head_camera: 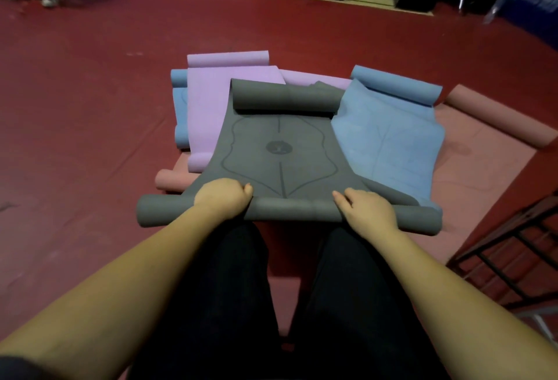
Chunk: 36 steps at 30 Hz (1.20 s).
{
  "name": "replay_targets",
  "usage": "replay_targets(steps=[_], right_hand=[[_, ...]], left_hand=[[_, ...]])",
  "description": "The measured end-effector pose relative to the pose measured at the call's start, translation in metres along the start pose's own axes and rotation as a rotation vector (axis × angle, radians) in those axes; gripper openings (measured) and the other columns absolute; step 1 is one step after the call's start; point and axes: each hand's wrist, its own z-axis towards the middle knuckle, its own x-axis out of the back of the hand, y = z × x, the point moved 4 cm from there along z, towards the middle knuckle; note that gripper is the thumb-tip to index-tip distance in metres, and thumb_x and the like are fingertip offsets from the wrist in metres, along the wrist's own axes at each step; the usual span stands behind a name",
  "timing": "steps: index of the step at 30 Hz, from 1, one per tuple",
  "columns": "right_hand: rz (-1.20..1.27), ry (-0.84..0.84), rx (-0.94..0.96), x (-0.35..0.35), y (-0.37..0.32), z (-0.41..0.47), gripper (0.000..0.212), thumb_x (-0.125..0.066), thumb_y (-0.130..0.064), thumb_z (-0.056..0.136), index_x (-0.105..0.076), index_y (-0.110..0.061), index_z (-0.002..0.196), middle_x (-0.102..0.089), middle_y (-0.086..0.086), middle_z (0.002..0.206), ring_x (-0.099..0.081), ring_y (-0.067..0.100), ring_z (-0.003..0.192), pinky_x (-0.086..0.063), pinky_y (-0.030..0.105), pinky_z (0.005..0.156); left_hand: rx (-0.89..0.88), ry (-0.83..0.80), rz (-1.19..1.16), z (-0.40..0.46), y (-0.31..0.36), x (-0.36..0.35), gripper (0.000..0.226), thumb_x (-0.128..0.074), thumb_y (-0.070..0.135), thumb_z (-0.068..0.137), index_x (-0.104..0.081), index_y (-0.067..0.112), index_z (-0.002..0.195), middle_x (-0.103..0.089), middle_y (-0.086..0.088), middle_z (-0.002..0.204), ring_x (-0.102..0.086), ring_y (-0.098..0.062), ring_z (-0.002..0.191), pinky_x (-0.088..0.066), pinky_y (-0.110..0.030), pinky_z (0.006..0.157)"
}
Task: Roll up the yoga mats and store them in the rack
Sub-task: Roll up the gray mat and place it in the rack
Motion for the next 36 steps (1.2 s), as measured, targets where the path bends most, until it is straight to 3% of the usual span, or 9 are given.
replay_targets(steps=[5,14,17,20,22,25,31,33,36], right_hand=[[-0.057,-0.163,-0.009,0.007,-0.004,0.014,0.057,-0.024,-0.053,0.102,-0.071,-0.021,0.100,-0.069,0.012,0.106,-0.061,0.032,0.101,-0.045,0.035,0.075],[-0.052,-0.527,0.009,0.014,-0.002,0.002,0.058,-0.022,-0.048,0.106,-0.061,-0.015,0.131,-0.056,0.013,0.139,-0.050,0.029,0.127,-0.037,0.033,0.100],[0.001,-0.537,0.010,0.006,0.000,0.011,0.049,-0.030,-0.053,0.102,-0.063,-0.020,0.119,-0.057,0.011,0.132,-0.052,0.028,0.122,-0.040,0.034,0.096],[0.081,-0.445,0.006,-0.003,0.004,0.020,0.043,-0.041,-0.057,0.097,-0.059,-0.020,0.085,-0.057,0.005,0.095,-0.056,0.027,0.101,-0.044,0.036,0.086],[0.094,-0.416,-0.022,-0.006,0.006,0.024,0.048,-0.044,-0.058,0.096,-0.054,-0.016,0.075,-0.060,0.005,0.084,-0.056,0.027,0.089,-0.043,0.035,0.077],[0.064,-0.504,-0.038,-0.007,0.004,0.031,0.044,-0.046,-0.057,0.095,-0.064,-0.020,0.080,-0.067,0.007,0.103,-0.057,0.025,0.096,-0.043,0.032,0.080],[0.069,-0.707,-0.008,-0.011,-0.001,0.041,0.045,-0.045,-0.051,0.097,-0.071,-0.019,0.115,-0.061,0.005,0.131,-0.054,0.024,0.119,-0.040,0.031,0.101],[0.092,-0.699,-0.015,-0.016,0.002,0.045,0.039,-0.048,-0.052,0.095,-0.072,-0.022,0.102,-0.064,0.003,0.121,-0.055,0.023,0.113,-0.041,0.032,0.099],[0.137,-0.569,-0.012,-0.015,0.002,0.046,0.042,-0.051,-0.051,0.095,-0.059,-0.018,0.070,-0.059,0.001,0.082,-0.056,0.023,0.093,-0.040,0.031,0.075]], left_hand=[[0.016,-0.075,-0.011,-0.003,0.003,0.013,0.049,-0.029,0.037,0.100,-0.069,0.008,0.099,-0.066,-0.018,0.114,-0.057,-0.030,0.098,-0.043,-0.037,0.087],[0.028,-0.290,0.040,-0.018,-0.003,0.007,0.053,-0.029,0.040,0.103,-0.064,0.005,0.123,-0.057,-0.019,0.136,-0.052,-0.032,0.123,-0.037,-0.038,0.104],[0.048,-0.240,0.070,-0.017,-0.004,-0.001,0.053,-0.029,0.041,0.102,-0.065,0.008,0.121,-0.058,-0.018,0.133,-0.052,-0.034,0.121,-0.038,-0.040,0.103],[-0.026,-0.086,0.219,-0.016,0.001,-0.002,0.042,-0.031,0.039,0.102,-0.063,0.017,0.118,-0.056,-0.013,0.125,-0.046,-0.032,0.119,-0.035,-0.042,0.098],[-0.013,-0.005,0.095,-0.013,0.001,0.001,0.033,-0.039,0.041,0.100,-0.062,0.017,0.104,-0.057,-0.011,0.117,-0.050,-0.032,0.114,-0.039,-0.041,0.091],[-0.056,0.152,-0.027,-0.014,0.004,0.007,0.038,-0.044,0.042,0.100,-0.051,0.017,0.073,-0.066,-0.013,0.096,-0.061,-0.036,0.092,-0.040,-0.036,0.067],[-0.150,0.394,0.068,-0.048,0.007,0.003,0.053,-0.040,0.049,0.093,-0.057,0.012,0.059,-0.053,-0.010,0.063,-0.058,-0.037,0.061,-0.038,-0.036,0.051],[-0.185,0.378,0.108,-0.058,0.005,-0.011,0.050,-0.040,0.051,0.093,-0.058,0.014,0.066,-0.052,-0.009,0.069,-0.056,-0.035,0.067,-0.040,-0.040,0.058],[-0.159,0.390,0.174,-0.056,0.003,-0.012,0.049,-0.036,0.048,0.095,-0.060,0.016,0.066,-0.055,-0.006,0.072,-0.057,-0.034,0.070,-0.040,-0.039,0.060]])
